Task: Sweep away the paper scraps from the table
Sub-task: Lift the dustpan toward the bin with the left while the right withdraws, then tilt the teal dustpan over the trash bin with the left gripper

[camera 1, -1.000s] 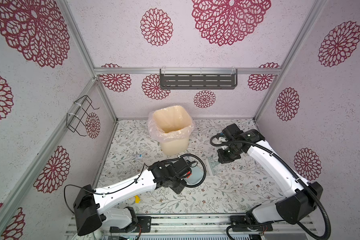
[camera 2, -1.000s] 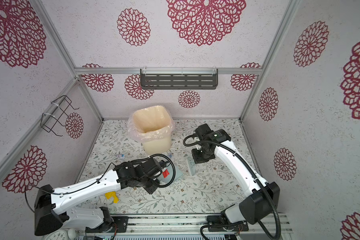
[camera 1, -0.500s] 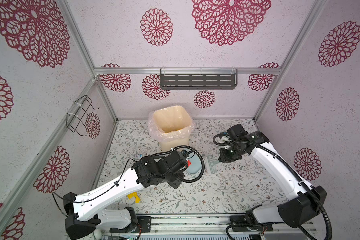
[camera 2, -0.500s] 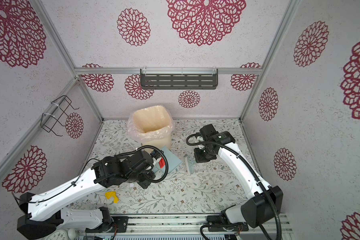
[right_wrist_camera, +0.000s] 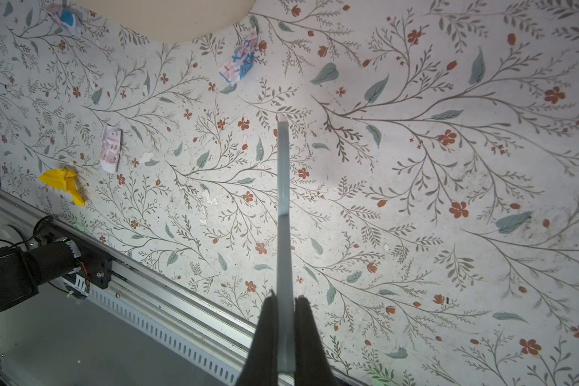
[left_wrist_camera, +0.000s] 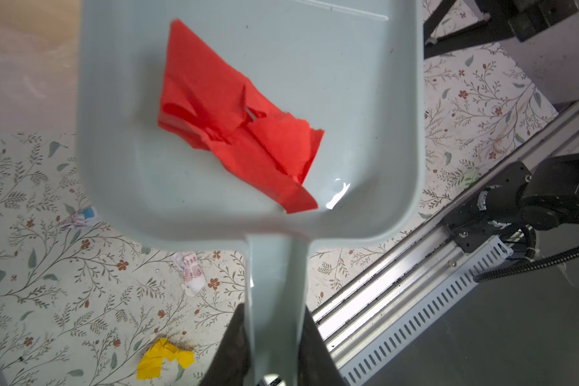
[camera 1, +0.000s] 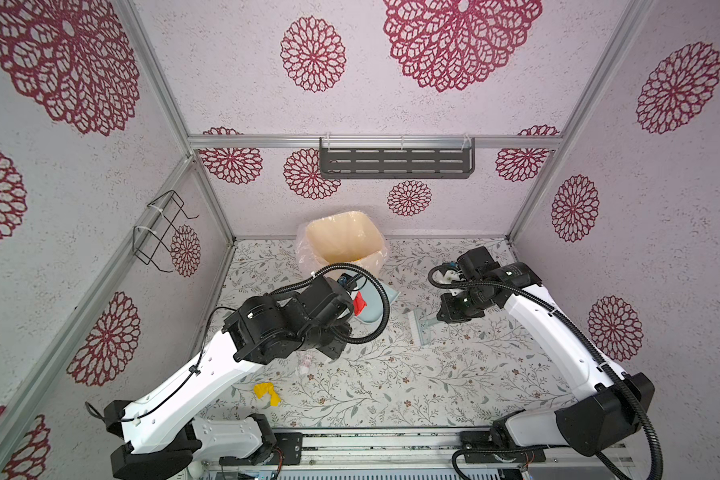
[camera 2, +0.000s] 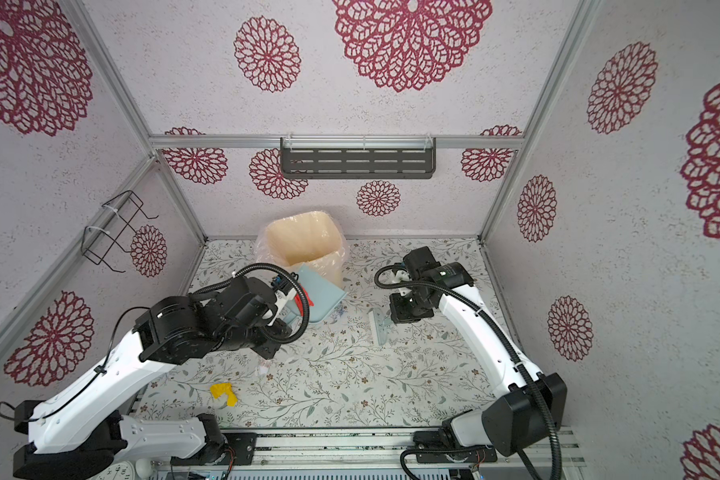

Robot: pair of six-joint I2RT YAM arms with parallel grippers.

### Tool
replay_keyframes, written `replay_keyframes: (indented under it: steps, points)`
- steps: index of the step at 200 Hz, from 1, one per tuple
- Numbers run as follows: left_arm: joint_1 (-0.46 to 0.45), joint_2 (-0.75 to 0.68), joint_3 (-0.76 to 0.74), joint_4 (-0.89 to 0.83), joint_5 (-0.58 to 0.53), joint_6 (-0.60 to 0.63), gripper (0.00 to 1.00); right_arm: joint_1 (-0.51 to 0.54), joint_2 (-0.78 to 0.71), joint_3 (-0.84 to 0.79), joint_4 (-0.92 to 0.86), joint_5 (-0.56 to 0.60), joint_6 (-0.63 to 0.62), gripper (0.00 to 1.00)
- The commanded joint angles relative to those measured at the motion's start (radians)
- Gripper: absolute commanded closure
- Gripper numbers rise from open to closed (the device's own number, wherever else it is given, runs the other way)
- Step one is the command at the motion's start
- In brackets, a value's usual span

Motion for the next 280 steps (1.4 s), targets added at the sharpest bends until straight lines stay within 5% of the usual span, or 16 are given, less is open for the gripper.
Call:
replay_keyframes:
  steps: [1,126,194,280]
  points:
    - [0.072,-0.004,0.054,-0.057,-0.005,0.038,1.0,-0.01,-0.039,0.007,-0.001,-0.02,0.003,1.0]
    - [0.56,0.165,0.283,-0.088,0.08,0.277,1.0,-0.032,-0.044,0.008,0.01,-0.049,0.002,1.0]
    - [0.587,0.38,0.499,-0.165,0.028,0.361,1.0,-0.041,-0.057,0.002,0.004,-0.046,-0.001,1.0]
    - [0.523,0.472,0.532,-0.17,-0.151,0.456,1.0,-0.057,-0.045,0.004,-0.003,-0.06,-0.018,1.0]
